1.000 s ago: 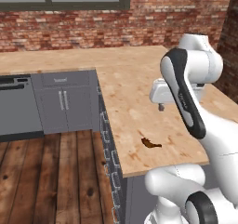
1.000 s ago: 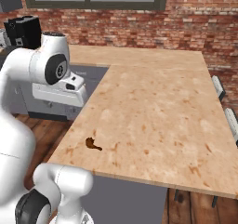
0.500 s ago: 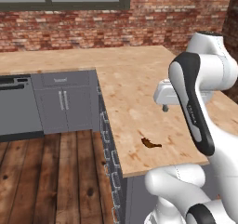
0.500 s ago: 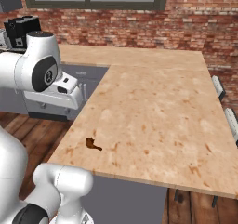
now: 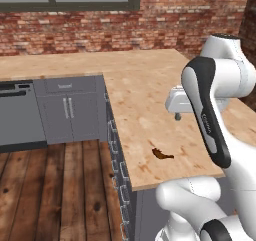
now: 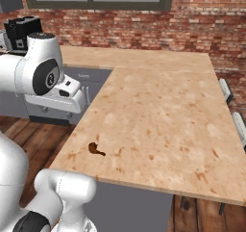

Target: Open the fridge, remove the orange, corn, and chicken drumstick, and place them on any counter.

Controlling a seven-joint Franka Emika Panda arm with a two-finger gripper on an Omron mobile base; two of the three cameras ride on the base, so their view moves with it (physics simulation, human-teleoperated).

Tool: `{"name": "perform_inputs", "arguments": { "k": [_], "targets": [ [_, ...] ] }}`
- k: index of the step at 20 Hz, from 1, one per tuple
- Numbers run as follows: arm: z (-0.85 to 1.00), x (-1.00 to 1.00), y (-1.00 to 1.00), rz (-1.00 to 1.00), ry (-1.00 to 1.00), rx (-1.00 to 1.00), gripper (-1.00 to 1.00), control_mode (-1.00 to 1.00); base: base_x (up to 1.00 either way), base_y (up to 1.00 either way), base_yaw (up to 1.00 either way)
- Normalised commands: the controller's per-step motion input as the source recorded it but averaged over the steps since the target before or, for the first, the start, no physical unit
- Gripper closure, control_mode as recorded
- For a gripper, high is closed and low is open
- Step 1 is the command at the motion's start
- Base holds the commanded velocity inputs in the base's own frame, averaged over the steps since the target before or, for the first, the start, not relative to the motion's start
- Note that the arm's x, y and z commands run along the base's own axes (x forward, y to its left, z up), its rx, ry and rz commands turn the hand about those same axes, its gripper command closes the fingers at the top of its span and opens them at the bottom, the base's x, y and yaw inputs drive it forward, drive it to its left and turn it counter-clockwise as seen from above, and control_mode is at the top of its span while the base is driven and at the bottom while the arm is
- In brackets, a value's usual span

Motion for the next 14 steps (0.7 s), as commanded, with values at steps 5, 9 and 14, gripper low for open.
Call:
{"name": "perform_inputs", "arguments": {
  "k": [5, 9, 14],
  "targets": [
    [0.00, 0.00, 0.00, 0.00, 0.00, 0.00, -1.00, 1.00, -0.62, 0.00, 0.02],
    [0.00, 0.00, 0.00, 0.00, 0.00, 0.00, -1.00, 1.00, -0.99, 0.00, 0.08],
    [0.00, 0.00, 0.00, 0.00, 0.00, 0.00, -1.00, 1.00, -0.68, 0.77, 0.57]
  ]
}}
